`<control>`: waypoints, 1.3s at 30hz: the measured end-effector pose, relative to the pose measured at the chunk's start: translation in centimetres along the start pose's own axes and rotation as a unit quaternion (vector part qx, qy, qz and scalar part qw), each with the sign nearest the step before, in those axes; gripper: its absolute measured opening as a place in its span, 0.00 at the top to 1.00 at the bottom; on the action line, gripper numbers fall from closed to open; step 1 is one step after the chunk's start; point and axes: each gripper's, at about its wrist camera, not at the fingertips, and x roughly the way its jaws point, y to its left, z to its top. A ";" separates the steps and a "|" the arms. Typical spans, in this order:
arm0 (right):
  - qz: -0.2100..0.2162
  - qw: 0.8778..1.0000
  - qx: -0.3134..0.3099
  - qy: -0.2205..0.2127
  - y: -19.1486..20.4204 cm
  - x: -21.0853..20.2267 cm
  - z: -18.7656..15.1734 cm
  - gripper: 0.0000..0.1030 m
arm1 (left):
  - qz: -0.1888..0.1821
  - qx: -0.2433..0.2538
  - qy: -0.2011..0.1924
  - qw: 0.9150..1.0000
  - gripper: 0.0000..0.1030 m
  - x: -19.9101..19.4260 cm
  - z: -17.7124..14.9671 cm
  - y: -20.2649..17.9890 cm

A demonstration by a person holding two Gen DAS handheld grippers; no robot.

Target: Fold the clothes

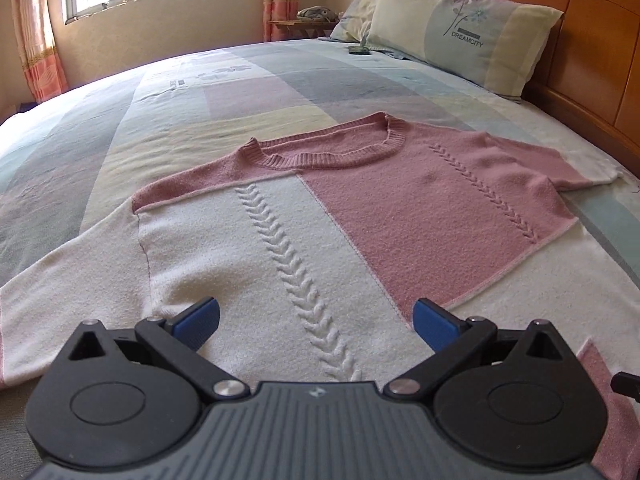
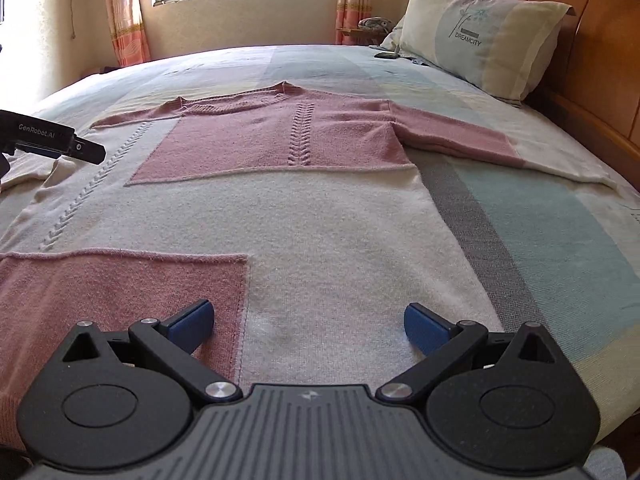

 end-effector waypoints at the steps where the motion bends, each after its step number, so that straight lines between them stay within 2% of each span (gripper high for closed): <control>1: 0.007 1.000 -0.002 -0.009 -0.1 -0.4 0.7 0.00 | -0.006 0.002 0.009 1.000 0.01 0.5 -0.2 -0.1; 3: 0.013 0.999 -0.013 -0.034 -0.3 -1.1 2.9 0.00 | -0.007 -0.004 0.026 1.000 0.01 1.9 -0.8 0.3; 5: 0.025 0.998 -0.026 -0.054 -0.6 -1.4 5.4 0.00 | -0.010 -0.002 0.017 1.000 0.01 1.8 -1.1 0.4; 9: 0.086 0.993 -0.005 -0.084 -2.9 0.5 11.6 0.00 | -0.020 -0.015 0.018 1.000 0.01 1.6 -1.1 1.0; 11: 0.119 0.990 0.032 -0.067 -4.6 3.7 14.1 0.00 | -0.020 -0.012 0.018 1.000 0.01 1.6 -1.1 1.0; 13: 0.130 0.988 0.072 -0.042 -5.9 7.7 15.6 0.00 | -0.019 -0.009 0.017 1.000 0.01 1.7 -1.1 0.9; 15: 0.126 0.988 0.085 -0.013 -6.4 11.4 15.6 0.00 | -0.019 -0.011 0.017 1.000 0.01 1.8 -1.0 1.0; 18: 0.102 0.993 0.053 0.012 -6.7 14.4 13.4 0.00 | -0.021 -0.016 0.015 1.000 0.01 1.9 -0.9 1.3; 19: 0.095 0.995 0.042 0.014 -6.9 14.8 12.4 0.00 | -0.021 -0.019 0.014 0.999 0.01 1.9 -0.9 1.4; 21: 0.098 0.995 0.022 -0.010 -7.3 13.9 10.6 0.00 | -0.022 -0.022 0.014 0.999 0.01 1.8 -0.9 1.5; 23: 0.088 0.996 0.010 -0.002 -6.8 13.1 10.2 0.00 | -0.022 -0.022 0.014 0.999 0.01 1.7 -0.9 1.5; 25: 0.079 0.997 -0.001 0.006 -5.8 12.5 11.1 0.00 | -0.023 -0.023 0.014 0.999 0.01 1.7 -0.9 1.5; 30: 0.092 0.995 -0.006 -0.039 -4.2 13.4 15.0 0.00 | -0.023 -0.013 0.008 1.000 0.01 1.8 -1.2 1.5; 32: 0.087 0.996 0.003 -0.032 -4.1 15.2 15.9 0.00 | -0.023 -0.014 0.005 1.000 0.01 1.8 -1.1 1.6; 35: 0.069 0.997 0.017 0.015 -4.7 18.0 15.3 0.00 | -0.027 -0.020 0.003 0.999 0.01 1.9 -0.9 1.9; 37: 0.072 0.997 0.007 0.003 -4.8 17.6 14.7 0.00 | -0.032 -0.032 0.002 0.999 0.01 1.8 -0.7 2.4; 39: 0.082 0.996 0.030 0.001 -5.3 17.1 16.0 0.00 | -0.036 -0.049 0.000 0.998 0.01 1.6 -0.5 2.8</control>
